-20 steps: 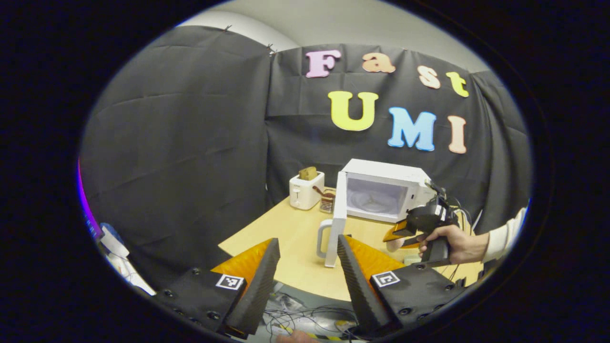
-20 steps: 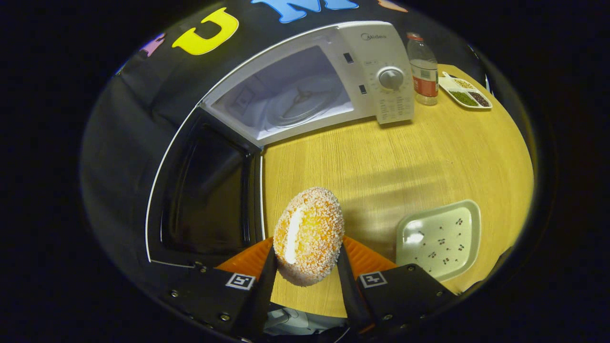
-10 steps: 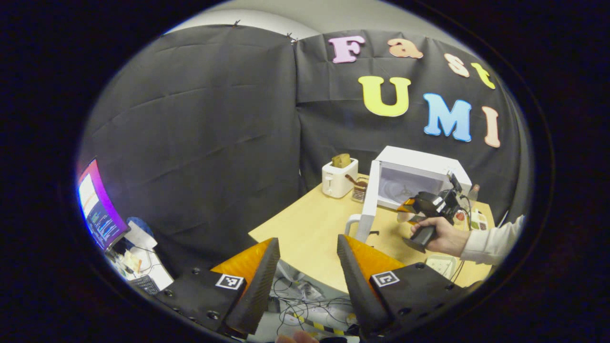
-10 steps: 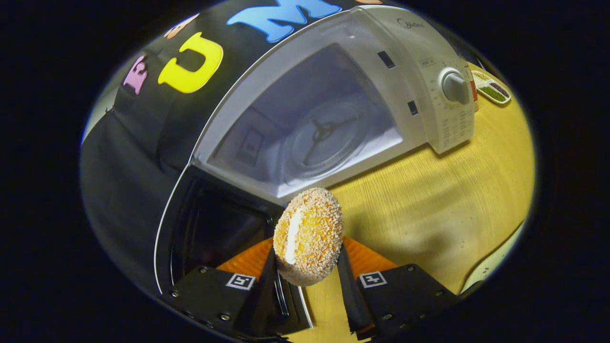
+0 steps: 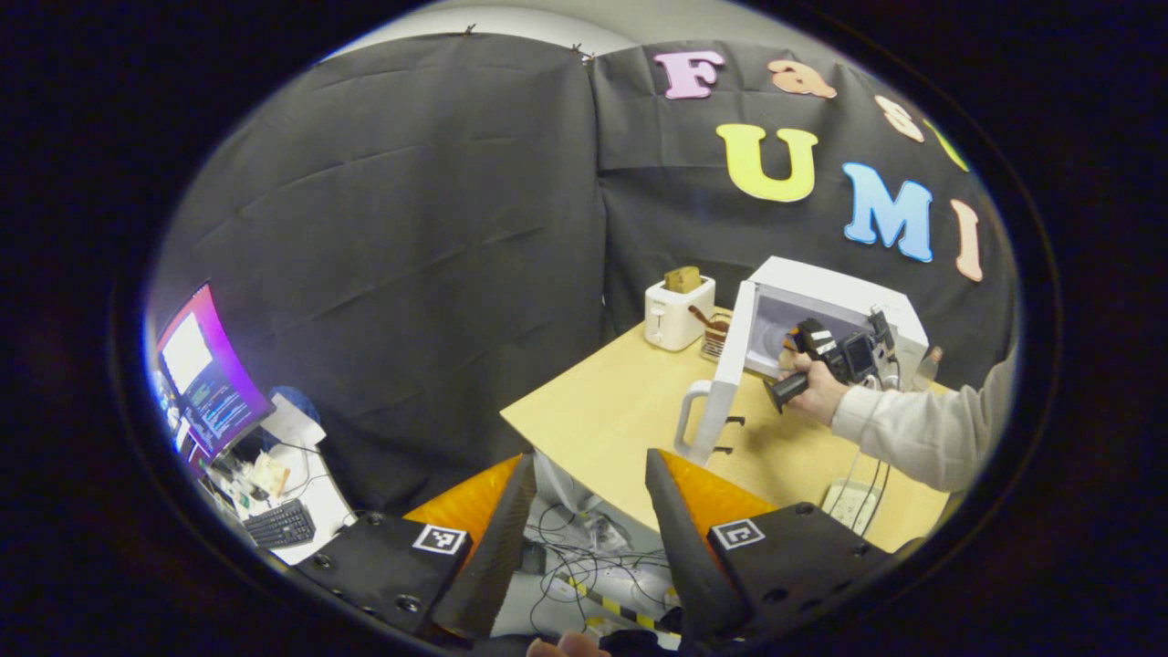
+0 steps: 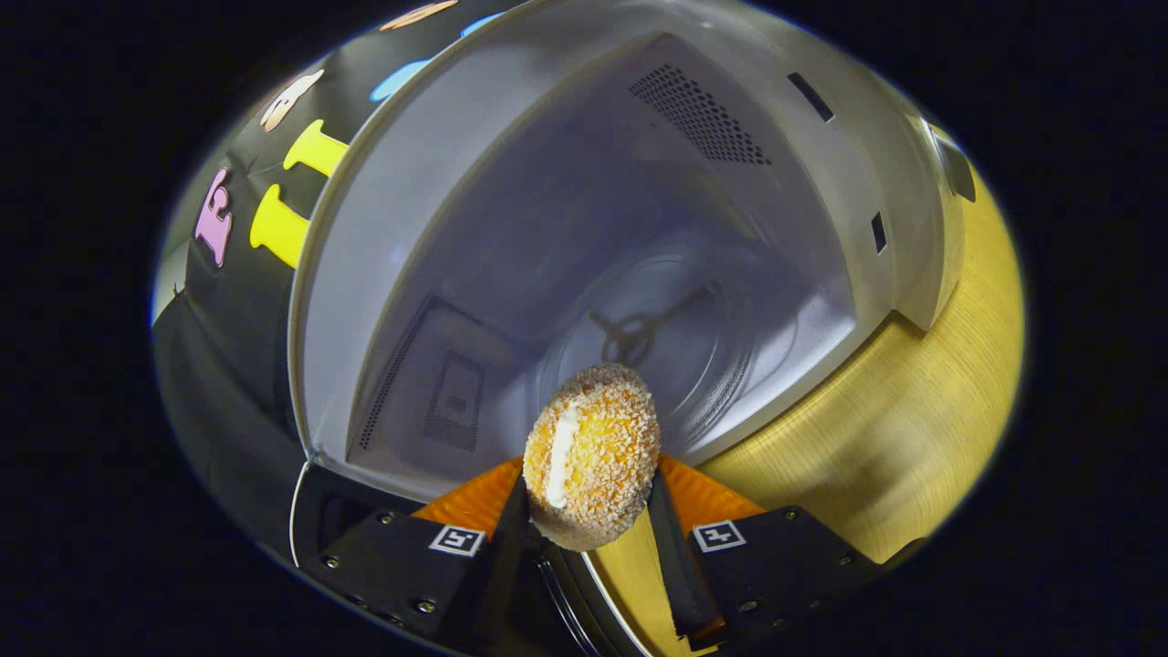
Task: Open the microwave oven with the left hand, put the food in, and close the microwave oven.
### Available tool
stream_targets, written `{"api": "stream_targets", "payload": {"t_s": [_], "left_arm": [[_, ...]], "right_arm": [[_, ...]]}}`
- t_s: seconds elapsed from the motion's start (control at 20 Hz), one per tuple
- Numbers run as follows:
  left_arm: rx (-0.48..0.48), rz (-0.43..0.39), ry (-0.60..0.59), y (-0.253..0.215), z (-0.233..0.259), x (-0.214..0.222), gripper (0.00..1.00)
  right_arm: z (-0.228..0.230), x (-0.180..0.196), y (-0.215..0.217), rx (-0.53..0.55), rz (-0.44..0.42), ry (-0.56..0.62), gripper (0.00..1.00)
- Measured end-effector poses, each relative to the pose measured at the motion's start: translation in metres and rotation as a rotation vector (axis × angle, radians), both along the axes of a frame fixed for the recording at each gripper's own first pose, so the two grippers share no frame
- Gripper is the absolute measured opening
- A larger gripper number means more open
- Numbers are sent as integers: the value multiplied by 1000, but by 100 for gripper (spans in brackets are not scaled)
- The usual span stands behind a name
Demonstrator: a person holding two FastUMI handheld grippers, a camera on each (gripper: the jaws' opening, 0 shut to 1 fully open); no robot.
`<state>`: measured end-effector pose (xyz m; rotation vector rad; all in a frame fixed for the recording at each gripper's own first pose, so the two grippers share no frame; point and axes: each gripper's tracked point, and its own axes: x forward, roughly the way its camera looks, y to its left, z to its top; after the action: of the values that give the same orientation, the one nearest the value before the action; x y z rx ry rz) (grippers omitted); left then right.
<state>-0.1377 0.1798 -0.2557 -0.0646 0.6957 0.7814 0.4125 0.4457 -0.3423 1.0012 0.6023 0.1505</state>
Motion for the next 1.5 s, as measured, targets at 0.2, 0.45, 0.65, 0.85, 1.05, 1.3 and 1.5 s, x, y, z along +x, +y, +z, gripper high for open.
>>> {"api": "stream_targets", "payload": {"t_s": [0.2,0.45,0.65,0.85,1.05,1.3,1.5], "left_arm": [[-9,4,20,-2,-1,2,84],[-17,-2,32,-7,-1,2,83],[-13,2,25,-5,4,0,83],[-20,0,16,-5,4,-1,83],[-13,-12,14,-3,7,-2,83],[-29,-27,-10,0,4,4,87],[-20,-41,-30,11,6,11,83]], "right_arm": [[-16,24,-4,-5,-117,42,68],[-14,49,-9,11,-228,13,74],[-16,44,-7,12,-211,37,76],[-12,39,-4,44,-183,64,82],[-6,23,-1,61,-124,90,95],[8,-22,-5,55,-8,53,98],[24,-53,-10,39,98,-14,98]]}}
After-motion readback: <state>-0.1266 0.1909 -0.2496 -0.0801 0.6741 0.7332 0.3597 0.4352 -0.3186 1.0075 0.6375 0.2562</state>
